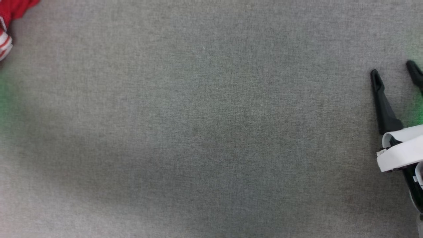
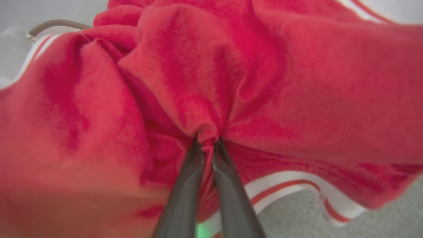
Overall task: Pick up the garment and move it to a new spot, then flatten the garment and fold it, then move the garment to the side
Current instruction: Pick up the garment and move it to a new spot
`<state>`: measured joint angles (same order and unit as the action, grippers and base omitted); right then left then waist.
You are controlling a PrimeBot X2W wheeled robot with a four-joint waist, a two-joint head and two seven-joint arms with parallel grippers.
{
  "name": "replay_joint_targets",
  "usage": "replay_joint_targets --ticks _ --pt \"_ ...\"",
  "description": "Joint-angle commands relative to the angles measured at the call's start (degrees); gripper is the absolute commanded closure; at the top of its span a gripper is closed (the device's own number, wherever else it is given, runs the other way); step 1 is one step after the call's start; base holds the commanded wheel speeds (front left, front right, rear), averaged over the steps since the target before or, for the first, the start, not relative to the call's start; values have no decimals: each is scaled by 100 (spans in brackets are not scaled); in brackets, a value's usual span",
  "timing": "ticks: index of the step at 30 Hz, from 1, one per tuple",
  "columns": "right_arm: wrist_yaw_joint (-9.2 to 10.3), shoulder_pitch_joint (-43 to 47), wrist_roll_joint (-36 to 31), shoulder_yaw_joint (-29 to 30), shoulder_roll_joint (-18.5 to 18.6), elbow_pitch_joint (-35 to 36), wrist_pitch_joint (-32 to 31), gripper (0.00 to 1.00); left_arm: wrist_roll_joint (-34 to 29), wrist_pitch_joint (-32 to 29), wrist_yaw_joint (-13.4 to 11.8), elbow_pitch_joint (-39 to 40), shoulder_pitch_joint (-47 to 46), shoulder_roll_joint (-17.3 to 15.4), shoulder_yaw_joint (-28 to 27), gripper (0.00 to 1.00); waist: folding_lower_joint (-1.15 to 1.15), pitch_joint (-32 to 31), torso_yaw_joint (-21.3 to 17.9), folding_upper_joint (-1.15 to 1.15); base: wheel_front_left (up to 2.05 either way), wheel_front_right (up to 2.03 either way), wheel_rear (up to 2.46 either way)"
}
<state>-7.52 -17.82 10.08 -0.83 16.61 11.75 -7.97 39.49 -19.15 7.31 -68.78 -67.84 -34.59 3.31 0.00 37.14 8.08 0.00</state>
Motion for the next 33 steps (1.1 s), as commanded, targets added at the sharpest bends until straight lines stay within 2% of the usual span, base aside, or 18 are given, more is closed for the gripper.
replay_joint_targets --ticks 1,8,16,25,33 --pt "5 95 50 -58 -46 -127 5 0 -34 65 -8 -86 125 45 39 100 0 -121 26 0 0 0 0" --pt "7 80 150 -68 -220 -467 324 0 -213 960 4 46 -51 -247 173 100 0 -698 72 0 0 0 0" --pt "7 99 250 -230 -450 -1024 692 0 -433 1472 11 524 -261 -573 558 100 0 -1532 124 0 0 0 0" --pt "7 144 397 -338 -612 -1512 1043 0 -614 1227 12 1438 -594 -932 1034 100 0 -2306 105 0 0 0 0" --pt "7 62 453 -435 -615 -1691 1166 0 -564 670 -42 2269 -532 -1126 1119 100 0 -2681 47 0 0 0 0"
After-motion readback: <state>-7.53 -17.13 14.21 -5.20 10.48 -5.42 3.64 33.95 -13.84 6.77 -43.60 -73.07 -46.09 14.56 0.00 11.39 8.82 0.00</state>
